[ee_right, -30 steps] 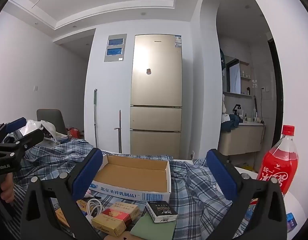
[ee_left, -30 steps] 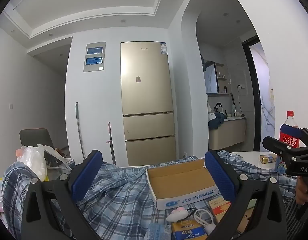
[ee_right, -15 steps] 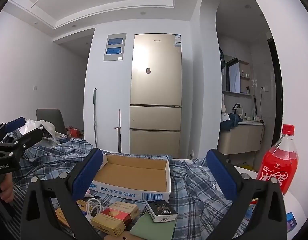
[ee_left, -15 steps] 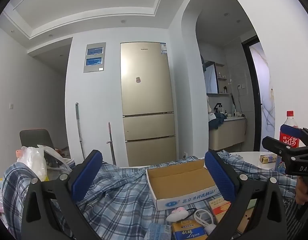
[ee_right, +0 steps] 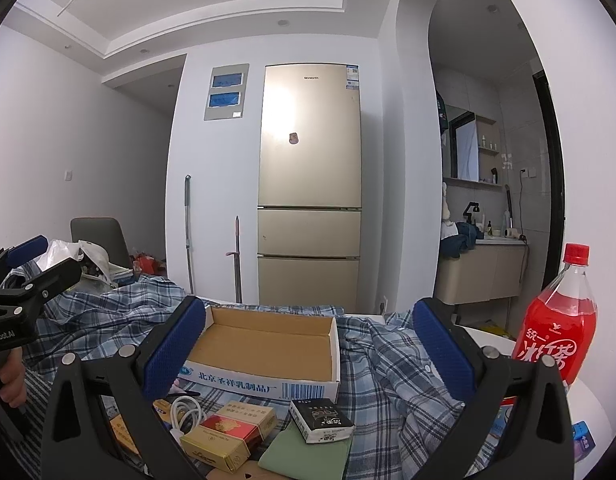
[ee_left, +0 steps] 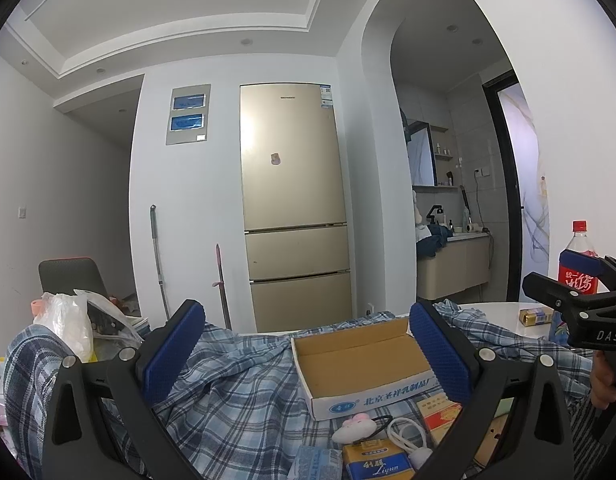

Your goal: Organize soft objects

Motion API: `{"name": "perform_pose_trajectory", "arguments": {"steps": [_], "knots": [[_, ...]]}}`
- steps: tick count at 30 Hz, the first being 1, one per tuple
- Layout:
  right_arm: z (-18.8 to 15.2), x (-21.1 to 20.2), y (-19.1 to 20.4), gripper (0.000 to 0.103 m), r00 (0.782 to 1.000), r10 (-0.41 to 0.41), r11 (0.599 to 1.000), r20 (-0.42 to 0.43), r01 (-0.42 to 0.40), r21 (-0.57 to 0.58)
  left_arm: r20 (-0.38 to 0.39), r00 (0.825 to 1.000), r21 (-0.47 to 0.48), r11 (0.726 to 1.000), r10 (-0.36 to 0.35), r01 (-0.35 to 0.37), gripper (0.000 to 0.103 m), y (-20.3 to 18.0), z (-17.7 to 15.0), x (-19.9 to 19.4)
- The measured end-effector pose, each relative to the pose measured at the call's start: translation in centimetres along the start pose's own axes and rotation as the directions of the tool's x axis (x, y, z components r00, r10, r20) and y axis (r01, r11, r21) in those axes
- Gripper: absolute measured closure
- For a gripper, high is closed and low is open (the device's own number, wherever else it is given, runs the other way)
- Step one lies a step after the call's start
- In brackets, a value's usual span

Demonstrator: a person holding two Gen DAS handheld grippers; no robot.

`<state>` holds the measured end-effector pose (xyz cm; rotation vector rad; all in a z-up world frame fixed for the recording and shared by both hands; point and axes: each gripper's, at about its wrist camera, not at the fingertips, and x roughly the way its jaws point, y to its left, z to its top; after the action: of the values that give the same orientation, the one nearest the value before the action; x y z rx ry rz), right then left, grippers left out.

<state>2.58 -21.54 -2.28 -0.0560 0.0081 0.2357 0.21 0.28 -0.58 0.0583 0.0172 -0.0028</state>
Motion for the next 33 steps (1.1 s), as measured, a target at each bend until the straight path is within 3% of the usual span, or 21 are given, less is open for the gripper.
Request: {"name": "perform_pose_trajectory", "arguments": {"steps": [19,24,33], "knots": [[0.0,-0.19,-0.32,0.0,1.0,-0.018,1.0,0.004,0.018,0.015,-0.012,1.0,-0.01,1.0,-0.001,0.001,0.0,0.05,0.49,0.24],[0.11,-0.18,-0.4,0.0,1.0,-0.022,1.0,-0.001,0.022,0.014,-0.026,0.998,0.005,0.999,-0.05,0.05,0.0,-0.21,0.59,0.51],[0.11,-0.01,-0.19,0.0,1.0,-0.022,1.0,-0.007,0.022,0.01,-0.039,0.998,0.014,0.999,-0.043,0.044,0.0,-0.64,0.42,0.76]]}}
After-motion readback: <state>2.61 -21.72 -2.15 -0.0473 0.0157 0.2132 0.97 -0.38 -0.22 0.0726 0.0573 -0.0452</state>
